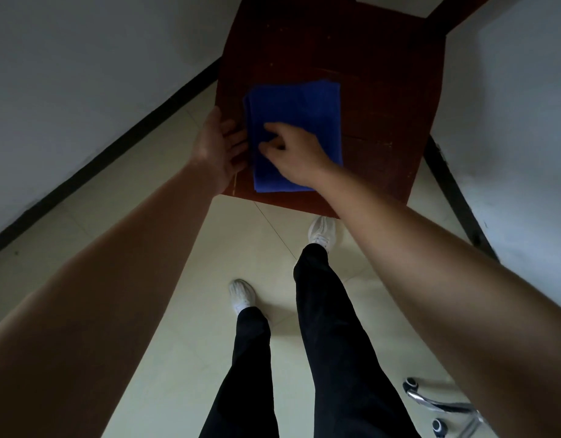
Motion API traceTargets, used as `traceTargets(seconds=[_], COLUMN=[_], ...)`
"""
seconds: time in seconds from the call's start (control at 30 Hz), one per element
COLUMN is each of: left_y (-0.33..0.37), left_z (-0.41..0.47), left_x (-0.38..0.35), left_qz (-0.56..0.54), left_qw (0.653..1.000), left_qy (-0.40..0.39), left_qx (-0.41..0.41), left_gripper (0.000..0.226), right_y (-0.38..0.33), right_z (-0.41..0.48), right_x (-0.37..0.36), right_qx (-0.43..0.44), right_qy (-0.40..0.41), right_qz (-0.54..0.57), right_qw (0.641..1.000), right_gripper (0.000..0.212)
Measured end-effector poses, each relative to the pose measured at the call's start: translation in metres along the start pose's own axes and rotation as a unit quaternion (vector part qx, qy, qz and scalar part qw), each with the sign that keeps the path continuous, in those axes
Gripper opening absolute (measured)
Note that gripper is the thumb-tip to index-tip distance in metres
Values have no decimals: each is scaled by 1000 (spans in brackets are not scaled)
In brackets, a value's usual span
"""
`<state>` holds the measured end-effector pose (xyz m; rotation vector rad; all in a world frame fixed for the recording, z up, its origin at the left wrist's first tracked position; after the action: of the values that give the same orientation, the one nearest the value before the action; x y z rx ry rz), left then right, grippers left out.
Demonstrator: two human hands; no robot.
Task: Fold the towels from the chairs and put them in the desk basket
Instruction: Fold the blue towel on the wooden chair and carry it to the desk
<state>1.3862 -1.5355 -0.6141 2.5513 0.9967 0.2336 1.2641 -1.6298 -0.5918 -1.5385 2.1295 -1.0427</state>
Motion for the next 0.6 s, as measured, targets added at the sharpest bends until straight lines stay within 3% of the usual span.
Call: traceTargets(seconds=[0.13, 0.23, 0.3, 0.37, 0.5, 0.6], left_y=[3, 0, -2, -2, -4, -5], left_z=[-8, -6, -7, -9, -9, -9], left_x=[-9, -15, -21, -28, -35, -38], left_qz=[154, 267, 273, 206, 102, 84], left_qw=[986, 957, 954, 972, 992, 995], left_qy=[56, 106, 121, 114, 33, 9], left_qx=[-35, -42, -34, 0, 61, 51], left_gripper=[36, 24, 14, 10, 59, 47], right_y=[28, 43, 50, 50, 48, 51], right_z=[-20, -34, -34, -31, -18, -17], right_x=[48, 80, 90, 89, 74, 75], right_qx=[26, -19, -75, -118, -144, -163], right_qy=[163, 243, 246, 205, 152, 147], right_qz=[-18, -3, 58, 131, 207, 274], right_qw=[986, 970, 965, 963, 956, 936], right_gripper=[34, 33, 39, 49, 31, 40])
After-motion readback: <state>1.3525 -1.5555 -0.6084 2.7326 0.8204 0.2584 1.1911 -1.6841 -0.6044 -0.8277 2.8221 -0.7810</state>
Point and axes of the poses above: each hand's wrist, its own z-axis towards the middle knuckle, its own x-axis out of the back of the hand, y = z × x, the point moved 2 cm from there along z, towards the middle knuckle, and after that the axes turned 14 degrees about z, right-handed, at the moved point
